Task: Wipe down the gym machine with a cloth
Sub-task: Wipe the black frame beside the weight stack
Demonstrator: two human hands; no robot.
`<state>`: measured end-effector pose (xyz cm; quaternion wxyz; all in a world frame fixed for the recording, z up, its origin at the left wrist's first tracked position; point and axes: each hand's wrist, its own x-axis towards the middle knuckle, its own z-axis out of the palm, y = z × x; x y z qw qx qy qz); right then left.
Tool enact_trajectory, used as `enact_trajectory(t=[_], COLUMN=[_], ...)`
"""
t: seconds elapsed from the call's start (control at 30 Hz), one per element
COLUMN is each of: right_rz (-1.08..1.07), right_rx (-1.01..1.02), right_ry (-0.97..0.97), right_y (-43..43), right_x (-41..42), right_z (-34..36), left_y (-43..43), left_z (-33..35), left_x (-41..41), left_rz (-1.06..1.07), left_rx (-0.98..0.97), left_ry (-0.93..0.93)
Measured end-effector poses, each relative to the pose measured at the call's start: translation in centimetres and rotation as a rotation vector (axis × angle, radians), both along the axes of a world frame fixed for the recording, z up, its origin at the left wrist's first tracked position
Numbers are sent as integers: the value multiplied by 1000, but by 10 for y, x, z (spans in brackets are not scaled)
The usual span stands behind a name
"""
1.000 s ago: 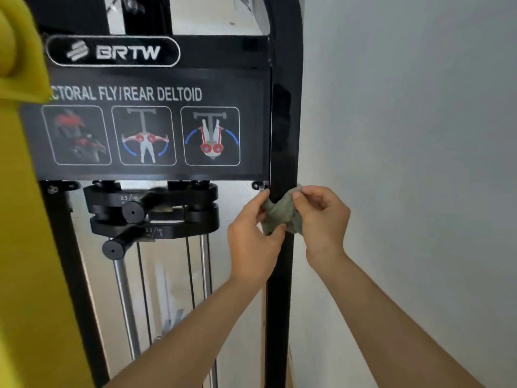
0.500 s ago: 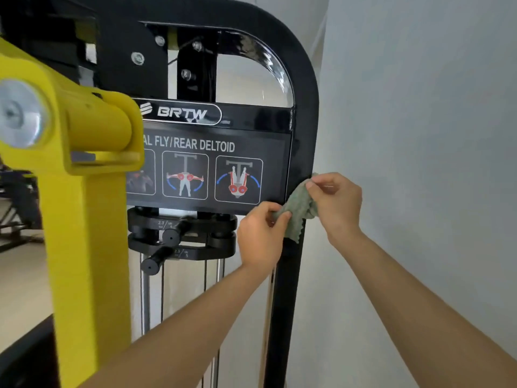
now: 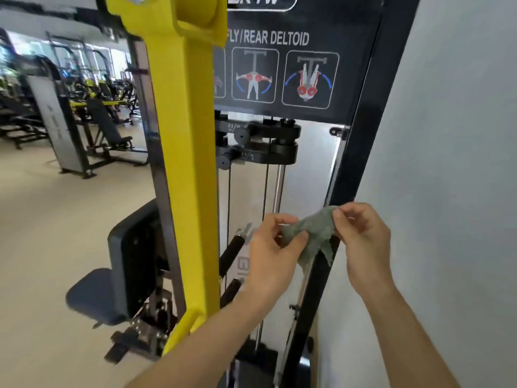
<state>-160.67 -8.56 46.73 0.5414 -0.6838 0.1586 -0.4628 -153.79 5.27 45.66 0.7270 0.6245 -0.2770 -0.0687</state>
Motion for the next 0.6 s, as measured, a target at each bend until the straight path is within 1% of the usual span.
enact_trajectory(t=[0.1, 0.17, 0.27, 0.37, 0.5, 0.6], right_rz=[165, 235, 344, 402, 389, 279], right_rx=[173, 299, 440, 566, 613, 539], right_ry=[96, 148, 184, 163, 142, 170], right_y=[32, 57, 90, 119, 151, 170], right_x=[1, 3, 9, 16, 26, 39], right_z=[-59, -89, -120, -138, -151, -153], left_y=[39, 65, 104, 139, 169, 178], left_z=[-58, -88, -120, -135, -134, -139], left_x=[-20, -31, -39, -33, -7, 28], left_rz=[86, 145, 235, 346, 489, 548], left_rx=[128, 182, 203, 204, 234, 290], left_ry=[44, 80, 113, 114, 53, 34])
